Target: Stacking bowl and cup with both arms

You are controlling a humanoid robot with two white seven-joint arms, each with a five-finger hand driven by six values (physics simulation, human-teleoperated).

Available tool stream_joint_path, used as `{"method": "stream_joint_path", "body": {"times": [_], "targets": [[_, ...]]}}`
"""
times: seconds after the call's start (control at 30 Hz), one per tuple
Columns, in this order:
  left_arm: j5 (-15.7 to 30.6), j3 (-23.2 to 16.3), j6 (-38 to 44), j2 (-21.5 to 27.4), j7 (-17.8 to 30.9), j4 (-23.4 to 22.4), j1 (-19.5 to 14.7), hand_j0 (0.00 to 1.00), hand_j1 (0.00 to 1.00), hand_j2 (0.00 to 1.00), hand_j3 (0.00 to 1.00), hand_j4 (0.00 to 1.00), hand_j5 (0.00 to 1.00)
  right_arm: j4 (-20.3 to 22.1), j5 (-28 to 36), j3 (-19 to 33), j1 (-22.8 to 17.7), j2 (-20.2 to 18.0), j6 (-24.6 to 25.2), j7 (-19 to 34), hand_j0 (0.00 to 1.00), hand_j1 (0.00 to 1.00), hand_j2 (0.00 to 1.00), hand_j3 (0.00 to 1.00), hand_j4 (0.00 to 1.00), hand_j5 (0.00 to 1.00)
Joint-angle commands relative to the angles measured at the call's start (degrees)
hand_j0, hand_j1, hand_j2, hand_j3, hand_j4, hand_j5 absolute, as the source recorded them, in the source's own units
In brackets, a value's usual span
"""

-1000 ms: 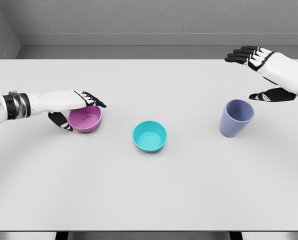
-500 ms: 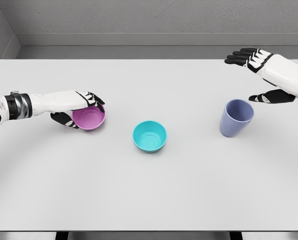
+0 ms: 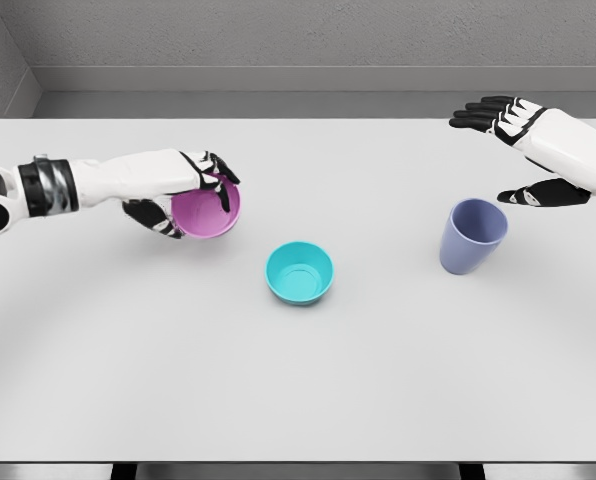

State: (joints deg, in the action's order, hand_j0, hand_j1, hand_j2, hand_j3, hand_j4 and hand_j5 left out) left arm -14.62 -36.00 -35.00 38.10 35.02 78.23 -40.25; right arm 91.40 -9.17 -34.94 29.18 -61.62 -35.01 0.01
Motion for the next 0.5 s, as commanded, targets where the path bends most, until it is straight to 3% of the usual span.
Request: {"method": "stream_joint_path", "body": {"times": [0.0,0.27,0.47], "targets": [[1.61,-0.12,0.00,-1.53,-0.02,1.84,0.00,0.51,0.51,0.51,0.51,0.51,0.51,0.01,0.38,0.05,0.00,-0.08,0.01,-0.01,1.00,1.00,1.00,1.00,1.00,1.00],[1.78,-1.26,0.00,-5.84,-0.02,4.04,-0.35,0.50,0.50,0.50,0.50,0.50,0.50,0.01,0.38,0.05,0.00,-0.08,0.01,-0.01,1.00,1.00,1.00,1.00,1.00,1.00],[2.22,-6.01,0.00,-8.57,-0.02,5.18,-0.35,0.51,0.51,0.51,0.51,0.51,0.51,0.01,0.38,0.05,0.00,-0.08,0.01,-0.10,1.00,1.00,1.00,1.00,1.00,1.00]]}}
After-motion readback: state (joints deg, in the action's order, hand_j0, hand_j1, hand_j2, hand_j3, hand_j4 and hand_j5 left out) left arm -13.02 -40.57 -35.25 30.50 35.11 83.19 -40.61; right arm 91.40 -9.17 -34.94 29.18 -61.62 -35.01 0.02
